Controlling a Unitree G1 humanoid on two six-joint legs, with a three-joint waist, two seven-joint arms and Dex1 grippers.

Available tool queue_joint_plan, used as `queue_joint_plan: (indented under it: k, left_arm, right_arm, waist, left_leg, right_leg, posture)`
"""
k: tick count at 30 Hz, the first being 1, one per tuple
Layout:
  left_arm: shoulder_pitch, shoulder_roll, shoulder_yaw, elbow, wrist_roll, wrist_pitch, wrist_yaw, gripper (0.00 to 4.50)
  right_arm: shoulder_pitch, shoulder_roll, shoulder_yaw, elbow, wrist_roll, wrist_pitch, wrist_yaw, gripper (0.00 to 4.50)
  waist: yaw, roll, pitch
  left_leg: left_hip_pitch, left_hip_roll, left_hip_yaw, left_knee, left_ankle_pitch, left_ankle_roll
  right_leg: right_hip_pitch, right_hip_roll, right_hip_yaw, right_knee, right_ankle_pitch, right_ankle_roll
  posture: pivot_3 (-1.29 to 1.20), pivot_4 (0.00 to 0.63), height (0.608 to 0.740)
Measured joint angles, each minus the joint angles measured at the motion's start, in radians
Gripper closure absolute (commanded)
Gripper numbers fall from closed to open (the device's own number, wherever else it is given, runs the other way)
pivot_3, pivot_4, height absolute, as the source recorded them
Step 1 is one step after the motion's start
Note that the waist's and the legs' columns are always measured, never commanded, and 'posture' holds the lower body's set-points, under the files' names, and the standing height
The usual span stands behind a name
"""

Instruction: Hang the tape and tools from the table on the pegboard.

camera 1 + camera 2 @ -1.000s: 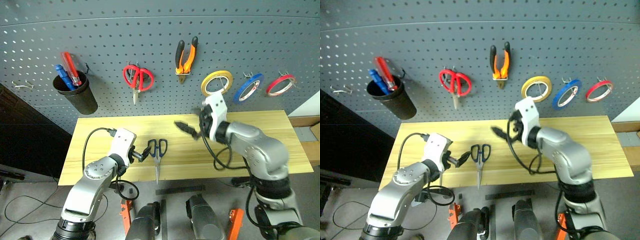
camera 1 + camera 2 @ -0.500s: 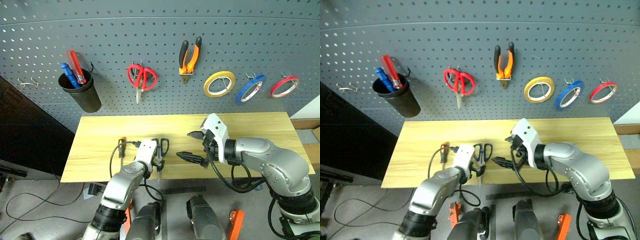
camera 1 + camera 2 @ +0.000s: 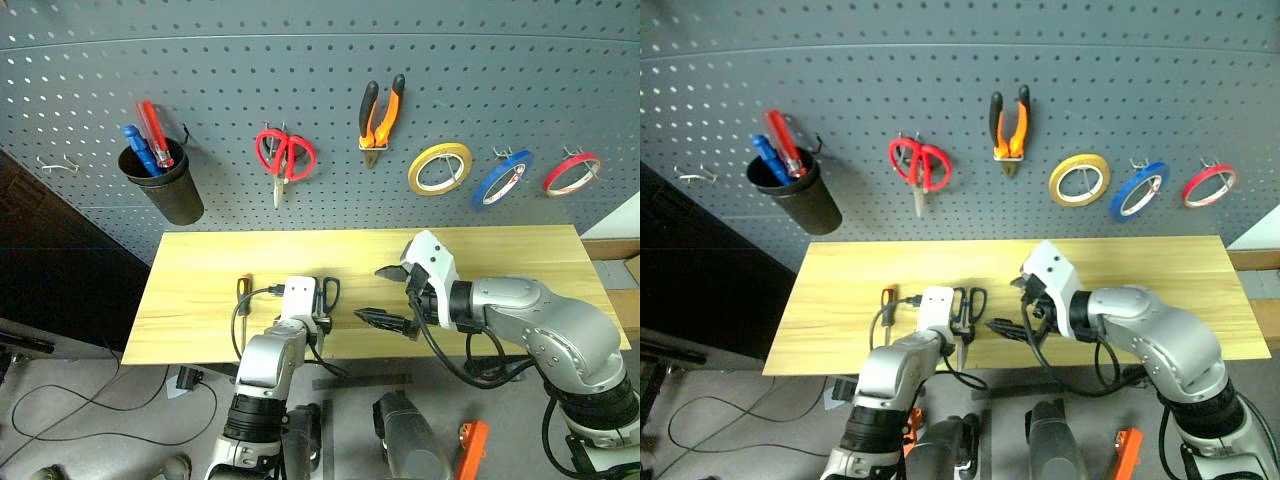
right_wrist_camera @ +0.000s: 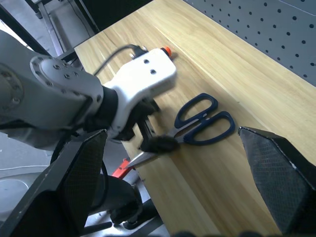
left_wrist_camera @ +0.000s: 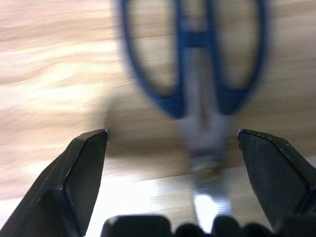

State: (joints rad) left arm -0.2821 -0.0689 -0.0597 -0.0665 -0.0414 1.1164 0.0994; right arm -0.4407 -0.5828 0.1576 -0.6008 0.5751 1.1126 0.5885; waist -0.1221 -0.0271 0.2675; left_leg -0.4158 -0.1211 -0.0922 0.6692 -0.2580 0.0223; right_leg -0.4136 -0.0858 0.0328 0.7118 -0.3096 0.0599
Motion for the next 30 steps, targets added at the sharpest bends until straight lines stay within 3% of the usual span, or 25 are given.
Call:
queue_joint_plan:
  k: [1, 10, 12, 21, 30]
  left_arm:
    - [-0.003, 0.000, 0.007, 0.003, -0.001, -0.007, -0.001, 0.50]
    - [-0.009, 0.024, 0.020, 0.021, -0.004, -0.035, -0.045, 3.53]
    - [-0.009, 0.034, 0.020, 0.021, -0.009, -0.040, -0.060, 3.91]
    - [-0.004, 0.108, 0.024, 0.020, -0.033, -0.056, -0.139, 4.03]
    - [0.064, 0.353, 0.108, -0.083, -0.169, -0.107, -0.419, 4.06]
  right_arm:
    - [0.000, 0.001, -0.009, 0.000, 0.004, 0.002, 0.000, 0.00]
    - [0.000, 0.007, -0.041, 0.000, 0.040, 0.018, -0.009, 0.00]
    - [0.000, 0.009, -0.053, 0.001, 0.045, 0.023, -0.018, 0.00]
    - [0.000, 0.020, -0.066, 0.001, 0.073, 0.030, -0.043, 0.00]
    - [0.002, 0.001, -0.099, -0.009, 0.063, -0.066, -0.042, 0.00]
  waist:
    - [0.001, 0.000, 0.000]
    - [0.004, 0.000, 0.000]
    - [0.005, 0.000, 0.000]
    - [0.006, 0.000, 0.000]
    - [0.010, 0.000, 0.000]
  left_leg:
    - [0.000, 0.000, 0.000, 0.001, 0.000, 0.000]
    - [0.000, 0.000, -0.001, 0.002, 0.000, 0.001]
    - [0.000, 0.000, -0.002, 0.002, 0.000, 0.001]
    - [0.000, 0.000, -0.003, 0.002, 0.000, 0.001]
    - [-0.001, 0.007, -0.005, 0.000, 0.001, -0.003]
  right_leg:
    - [0.000, 0.000, 0.000, 0.000, 0.000, 0.000]
    - [0.002, 0.000, -0.002, -0.001, 0.000, 0.000]
    - [0.003, 0.000, -0.002, -0.001, 0.000, 0.000]
    - [0.003, 0.000, -0.004, -0.001, 0.000, 0.000]
    - [0.004, 0.000, -0.019, -0.013, 0.005, -0.006]
  posture:
    - [-0.24, 0.279, 0.740]
    - [-0.24, 0.276, 0.740]
    - [-0.24, 0.275, 0.740]
    - [-0.24, 0.271, 0.740]
    - [-0.24, 0.269, 0.740]
